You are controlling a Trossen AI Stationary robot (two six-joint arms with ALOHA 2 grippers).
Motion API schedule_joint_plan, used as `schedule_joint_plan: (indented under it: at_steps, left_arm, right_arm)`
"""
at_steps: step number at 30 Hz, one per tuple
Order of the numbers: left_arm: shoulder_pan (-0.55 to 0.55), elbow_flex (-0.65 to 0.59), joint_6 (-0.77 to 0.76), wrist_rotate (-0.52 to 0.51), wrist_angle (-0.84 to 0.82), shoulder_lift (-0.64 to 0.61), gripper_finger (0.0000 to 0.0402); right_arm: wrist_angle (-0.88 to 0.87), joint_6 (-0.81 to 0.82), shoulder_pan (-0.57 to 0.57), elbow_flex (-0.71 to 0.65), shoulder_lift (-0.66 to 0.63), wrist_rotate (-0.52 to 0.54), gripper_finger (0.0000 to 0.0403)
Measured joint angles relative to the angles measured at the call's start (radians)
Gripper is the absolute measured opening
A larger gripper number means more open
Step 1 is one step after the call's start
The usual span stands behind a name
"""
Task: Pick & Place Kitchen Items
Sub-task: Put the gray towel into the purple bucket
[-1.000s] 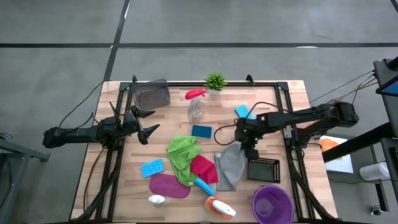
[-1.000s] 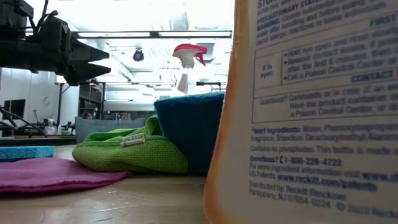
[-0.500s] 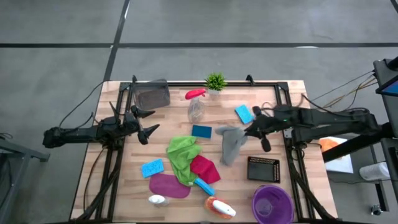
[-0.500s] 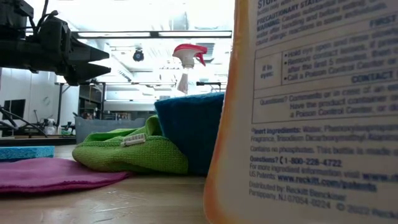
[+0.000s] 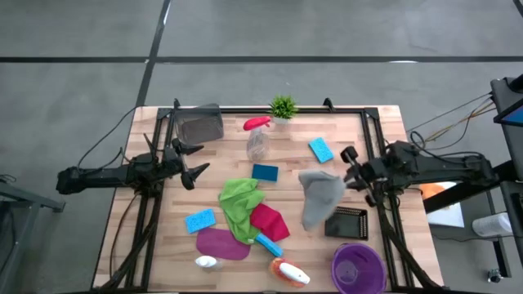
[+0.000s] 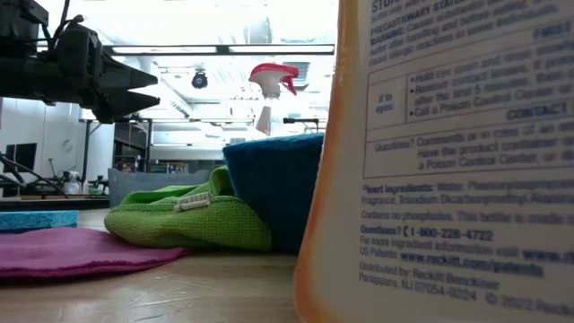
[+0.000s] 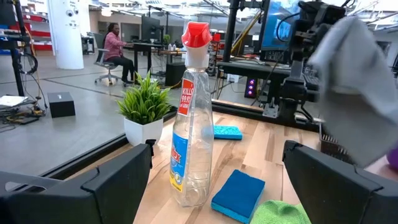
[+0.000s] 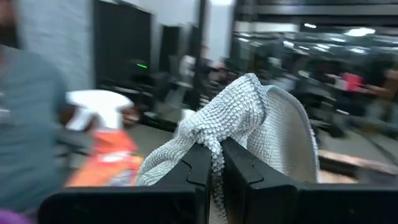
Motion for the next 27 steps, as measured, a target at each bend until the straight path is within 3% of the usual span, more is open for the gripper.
schedule_joint_plan:
  at_steps: [6,11,19,27]
  left_arm:
    - [0.0,0.0,0.0,-0.001,-0.012,0.0,0.0365]
    - [0.0,0.0,0.0,-0.014,-0.025,0.0,0.0365]
    - [0.0,0.0,-0.001,-0.023,-0.061,0.001,0.0365]
    - [0.0,0.0,-0.001,-0.026,-0.06,0.011,0.0365]
  right_arm:
    - [0.001,0.079,0.005,0.052,-0.049,-0.195,0.0018]
    - [-0.015,0.109,0.006,0.155,-0.066,-0.289,0.0018]
    - [-0.396,0.058,0.006,0.441,-0.008,-0.307,0.0018]
    - [-0.432,0.063,0.058,0.51,0.069,-0.333,0.0018]
